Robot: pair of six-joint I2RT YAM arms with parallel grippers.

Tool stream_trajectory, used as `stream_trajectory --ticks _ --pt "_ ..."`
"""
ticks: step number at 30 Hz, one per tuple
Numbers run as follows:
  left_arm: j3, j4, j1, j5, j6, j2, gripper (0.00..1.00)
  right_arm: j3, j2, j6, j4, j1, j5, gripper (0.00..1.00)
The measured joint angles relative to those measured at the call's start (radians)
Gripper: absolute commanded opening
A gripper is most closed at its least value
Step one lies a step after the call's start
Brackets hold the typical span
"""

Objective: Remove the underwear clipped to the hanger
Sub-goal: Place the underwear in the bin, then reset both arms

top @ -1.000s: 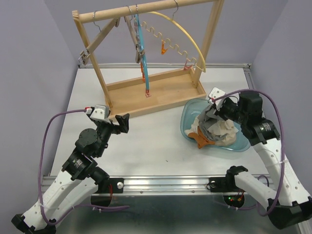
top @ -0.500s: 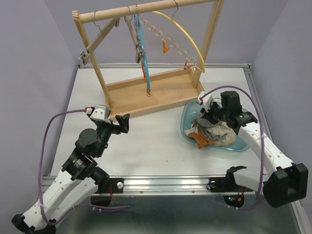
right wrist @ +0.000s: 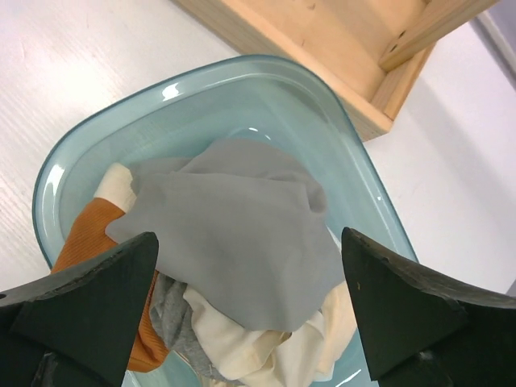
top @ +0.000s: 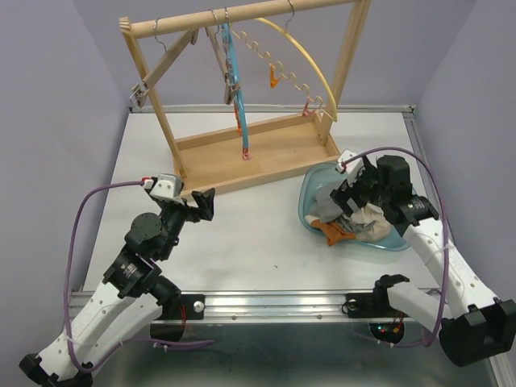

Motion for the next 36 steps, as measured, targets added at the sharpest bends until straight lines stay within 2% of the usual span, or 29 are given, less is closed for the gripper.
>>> stream_trajectory --ticks 7,16,20,23,28,29,30,33,36 --pt "-0.009 0.004 0.0 0.003 0.001 0.001 0.98 -0.014 -0.089 0.144 0.064 -0.008 0.094 1.0" --pt "-0.009 0.005 0.0 -0.013 0.004 0.022 0.99 -0.037 -0.064 0.424 0.237 -0.116 0.428 1.0" --pt "-0.009 0.005 0.015 -0.027 0.003 0.054 0.99 -0.037 -0.035 0.489 0.277 -0.218 0.44 1.0" --pt "-0.009 0.006 0.048 -0.036 0.0 0.068 0.99 -0.025 0.003 0.529 0.286 -0.324 0.395 1.0" --pt "-0.009 0.032 0.198 -0.015 -0.021 0.092 0.99 -0.005 0.071 0.602 0.305 -0.452 0.314 1.0" --pt "-0.009 0.042 0.233 -0.007 -0.027 0.102 0.99 -0.005 0.076 0.611 0.304 -0.462 0.304 1.0" --pt "-0.009 0.056 0.34 0.014 -0.051 0.13 0.99 -0.005 0.077 0.631 0.307 -0.465 0.274 1.0" --pt "-0.009 0.066 0.439 0.052 -0.082 0.156 0.99 -0.005 0.073 0.648 0.308 -0.465 0.251 1.0" --pt "-0.009 0.07 0.493 0.052 -0.105 0.163 0.99 -0.005 0.067 0.674 0.31 -0.467 0.248 1.0"
